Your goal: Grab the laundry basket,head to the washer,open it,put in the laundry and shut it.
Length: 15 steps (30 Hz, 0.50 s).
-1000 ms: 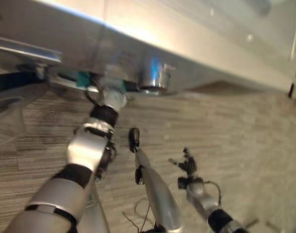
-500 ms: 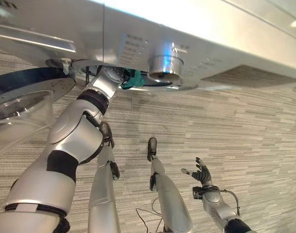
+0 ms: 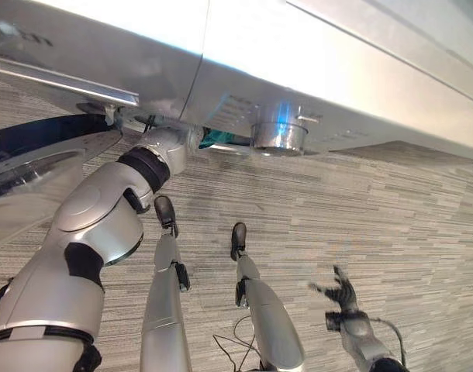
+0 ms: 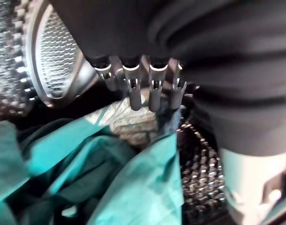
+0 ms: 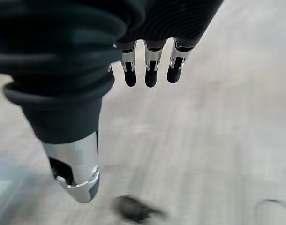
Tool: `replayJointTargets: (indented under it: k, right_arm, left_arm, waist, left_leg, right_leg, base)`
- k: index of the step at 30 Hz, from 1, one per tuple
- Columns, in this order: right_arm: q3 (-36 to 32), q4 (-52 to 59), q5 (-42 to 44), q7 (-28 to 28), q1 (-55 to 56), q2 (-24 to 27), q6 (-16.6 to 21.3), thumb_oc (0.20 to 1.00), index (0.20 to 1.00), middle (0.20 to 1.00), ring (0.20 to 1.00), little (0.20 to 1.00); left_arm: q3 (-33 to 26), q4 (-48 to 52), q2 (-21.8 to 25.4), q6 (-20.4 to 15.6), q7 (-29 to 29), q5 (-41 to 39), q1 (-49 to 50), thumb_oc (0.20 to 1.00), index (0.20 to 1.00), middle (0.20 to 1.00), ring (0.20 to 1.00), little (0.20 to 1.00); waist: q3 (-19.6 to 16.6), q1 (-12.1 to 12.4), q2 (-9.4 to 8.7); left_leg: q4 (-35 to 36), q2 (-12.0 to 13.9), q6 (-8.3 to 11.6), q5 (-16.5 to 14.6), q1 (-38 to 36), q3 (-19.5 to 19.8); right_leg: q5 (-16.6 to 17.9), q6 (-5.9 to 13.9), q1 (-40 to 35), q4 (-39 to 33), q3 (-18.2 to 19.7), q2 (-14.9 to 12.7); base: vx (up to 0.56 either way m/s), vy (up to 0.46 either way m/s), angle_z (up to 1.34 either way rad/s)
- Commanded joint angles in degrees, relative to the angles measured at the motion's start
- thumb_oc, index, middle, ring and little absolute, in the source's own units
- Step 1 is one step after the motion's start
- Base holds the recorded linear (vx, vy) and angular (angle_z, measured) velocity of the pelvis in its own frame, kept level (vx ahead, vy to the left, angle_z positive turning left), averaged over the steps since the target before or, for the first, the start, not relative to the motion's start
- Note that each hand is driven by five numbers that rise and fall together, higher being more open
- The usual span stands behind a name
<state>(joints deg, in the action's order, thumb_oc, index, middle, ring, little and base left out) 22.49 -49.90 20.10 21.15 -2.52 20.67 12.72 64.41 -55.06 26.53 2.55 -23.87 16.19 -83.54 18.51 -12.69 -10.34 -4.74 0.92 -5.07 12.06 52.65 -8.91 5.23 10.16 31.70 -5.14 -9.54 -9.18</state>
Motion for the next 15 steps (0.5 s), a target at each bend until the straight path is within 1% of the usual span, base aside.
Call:
replayJointTargets:
  k: [1, 3, 4, 5, 6, 9, 10, 12, 13, 14, 15]
  right_arm:
    - [-6.8, 3.4, 2.2, 0.5, -0.8, 4.3, 0.3, 1.000, 1.000, 1.000, 1.000, 1.000]
    - [-7.4, 3.1, 2.4, 0.0, -0.7, 3.5, -0.4, 1.000, 1.000, 1.000, 1.000, 1.000]
    - [-7.5, 3.1, 2.4, -0.7, -0.1, 2.8, -0.8, 1.000, 1.000, 1.000, 1.000, 1.000]
    - [-7.8, 3.0, 2.4, -1.1, 0.4, 2.3, -1.0, 1.000, 1.000, 1.000, 1.000, 1.000]
    - [-7.6, 3.1, 2.4, -1.1, 0.5, 2.4, -1.0, 1.000, 1.000, 1.000, 1.000, 1.000]
    - [-8.4, 3.2, 2.1, -1.6, 2.0, 0.8, -1.4, 1.000, 1.000, 1.000, 1.000, 1.000]
    - [-8.8, 2.7, 1.8, -1.8, 2.7, -1.1, -2.0, 1.000, 1.000, 1.000, 1.000, 1.000]
    - [-8.5, 2.8, 1.8, -1.7, 3.0, -0.8, -2.0, 1.000, 1.000, 1.000, 1.000, 1.000]
    - [-8.7, 0.5, 1.4, -1.7, 2.8, -3.6, -2.3, 1.000, 1.000, 1.000, 1.000, 1.000]
    - [-8.4, 0.5, 1.4, -1.7, 2.9, -3.4, -2.3, 1.000, 1.000, 1.000, 1.000, 1.000]
    - [-8.1, -0.7, 1.4, -1.8, 2.8, -4.0, -2.1, 1.000, 1.000, 1.000, 1.000, 1.000]
  left_arm:
    - [-3.0, 10.0, -2.9, -6.8, 2.7, 2.1, -23.3, 1.000, 1.000, 1.000, 1.000, 1.000]
    - [-2.8, 15.7, 0.2, -8.6, 5.4, -0.2, -20.5, 1.000, 1.000, 1.000, 1.000, 1.000]
    - [-3.3, 22.2, 5.1, -10.5, 7.3, -2.3, -15.0, 1.000, 1.000, 1.000, 1.000, 1.000]
    - [-3.2, 25.0, 7.5, -11.3, 8.2, -2.7, -12.4, 1.000, 1.000, 1.000, 1.000, 1.000]
    - [-3.3, 25.4, 7.9, -11.2, 8.3, -2.7, -12.1, 1.000, 1.000, 1.000, 1.000, 1.000]
    - [-4.7, 34.9, 15.0, -13.1, 12.7, -6.1, 0.5, 1.000, 1.000, 1.000, 1.000, 1.000]
    - [-8.6, 39.9, 17.2, -13.0, 14.8, -10.1, 11.1, 1.000, 1.000, 1.000, 1.000, 1.000]
    - [-9.2, 40.5, 17.5, -12.8, 15.0, -10.0, 11.8, 1.000, 1.000, 1.000, 1.000, 1.000]
    - [-17.8, 46.0, 17.4, -14.8, 13.9, -13.5, 29.1, 1.000, 1.000, 1.000, 1.000, 1.000]
    - [-18.4, 46.4, 17.6, -14.7, 14.0, -13.4, 29.9, 1.000, 1.000, 1.000, 1.000, 1.000]
    - [-21.5, 48.2, 16.7, -15.7, 12.8, -13.7, 35.7, 1.000, 1.000, 1.000, 1.000, 1.000]
  waist:
    - [2.3, 1.5, 3.26]
    - [2.4, 2.5, 4.22]
    - [2.6, 3.3, 5.06]
    - [2.8, 3.8, 5.35]
    - [2.7, 3.6, 5.35]
    - [3.5, 5.2, 6.24]
    - [4.1, 6.2, 6.43]
    - [3.8, 5.8, 6.59]
    - [4.6, 8.0, 6.68]
    - [4.5, 7.6, 6.81]
    - [4.6, 8.2, 6.84]
  left_leg:
    - [1.2, 1.6, 4.43, -10.1, -7.9, 2.9]
    - [1.0, 1.4, 4.44, -10.1, -8.0, 3.0]
    - [0.7, 1.4, 4.60, -10.1, -8.3, 3.0]
    - [0.7, 1.5, 4.68, -10.0, -8.4, 3.0]
    - [0.7, 1.5, 4.70, -10.0, -8.4, 3.0]
    - [0.0, 1.7, 5.04, -9.8, -9.3, 3.1]
    - [-0.6, 1.8, 5.15, -9.8, -9.6, 3.3]
    - [-0.6, 1.8, 5.18, -9.8, -9.7, 3.4]
    - [-1.5, 2.1, 5.51, -9.6, -10.7, 4.1]
    - [-1.5, 2.2, 5.55, -9.6, -10.8, 4.2]
    - [-1.7, 2.3, 5.69, -9.6, -11.3, 4.5]
  right_leg:
    - [-1.1, -1.33, -0.4, 7.3, 0.3, 0.6]
    - [-1.9, -1.60, -0.3, 7.7, 0.2, 0.5]
    - [-3.0, -1.93, -0.3, 8.3, 0.1, 0.5]
    - [-3.3, -2.02, -0.3, 8.5, 0.0, 0.5]
    - [-3.4, -2.03, -0.3, 8.5, 0.0, 0.5]
    - [-4.9, -2.64, -0.6, 10.0, -0.1, 0.6]
    - [-6.0, -3.26, -0.9, 11.3, -0.2, 0.7]
    - [-6.1, -3.29, -0.9, 11.4, -0.2, 0.7]
    - [-8.2, -4.58, -1.5, 13.3, -0.5, 1.1]
    - [-8.3, -4.62, -1.6, 13.4, -0.6, 1.1]
    - [-9.1, -5.02, -2.0, 14.0, -0.9, 1.2]
  base:
    - [0.00, 0.024, -0.04]
    - [0.00, 0.039, -0.05]
    - [-0.01, 0.043, -0.07]
    - [-0.01, 0.029, -0.06]
    - [0.00, 0.000, 0.00]
    - [-0.04, 0.010, 0.01]
    - [-0.06, -0.004, -0.06]
    - [-0.05, -0.028, -0.02]
    - [-0.06, -0.050, 0.08]
    - [-0.08, -0.064, 0.12]
    - [-0.06, -0.054, 0.06]
